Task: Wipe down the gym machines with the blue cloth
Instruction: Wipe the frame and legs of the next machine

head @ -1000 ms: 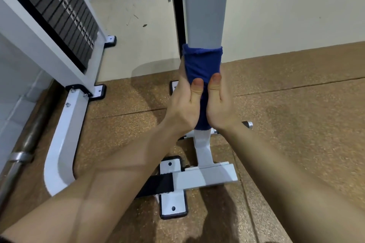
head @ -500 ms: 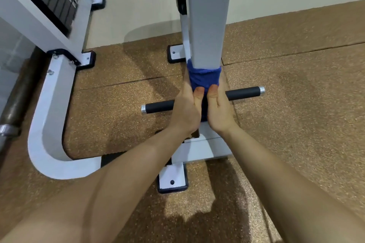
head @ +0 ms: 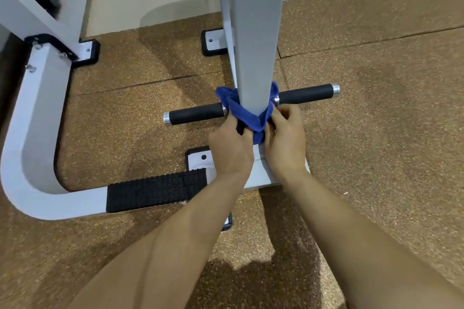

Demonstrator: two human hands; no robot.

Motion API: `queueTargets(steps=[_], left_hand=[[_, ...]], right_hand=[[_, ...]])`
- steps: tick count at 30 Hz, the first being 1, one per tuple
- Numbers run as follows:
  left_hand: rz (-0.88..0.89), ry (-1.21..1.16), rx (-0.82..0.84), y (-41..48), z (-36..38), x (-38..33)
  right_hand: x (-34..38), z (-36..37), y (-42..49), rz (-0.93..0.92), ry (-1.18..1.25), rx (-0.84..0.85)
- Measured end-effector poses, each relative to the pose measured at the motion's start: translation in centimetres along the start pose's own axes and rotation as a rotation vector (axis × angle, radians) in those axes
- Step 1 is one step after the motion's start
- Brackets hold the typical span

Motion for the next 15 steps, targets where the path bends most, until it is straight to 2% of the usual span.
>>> queueTargets(steps=[5,10,15], left_hand=[[-0.089,-0.044,-0.007,-0.7,0.1,-0.1],[-0.140,0.083,0.038,-1.0,-0.4,-0.4],[-0.016,0.085,0.060,1.0,-3.7,-4.5]], right_hand=[[0.2,-0.8,-0.1,0.010,-0.150,0.080],[0.9,-2.1,0.9,0.076,-0.034,0.152],[5.4,-6.5,3.6,-0.019,0.123,0.038]])
Point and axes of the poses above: each hand's wrist, its own y-axis towards the middle knuckle, its own z-axis out of the palm, x = y × z, the point moved 2 cm from there along y, towards the middle knuckle, and after that the axes turned 10 degrees about -z, right-handed, at the moved point
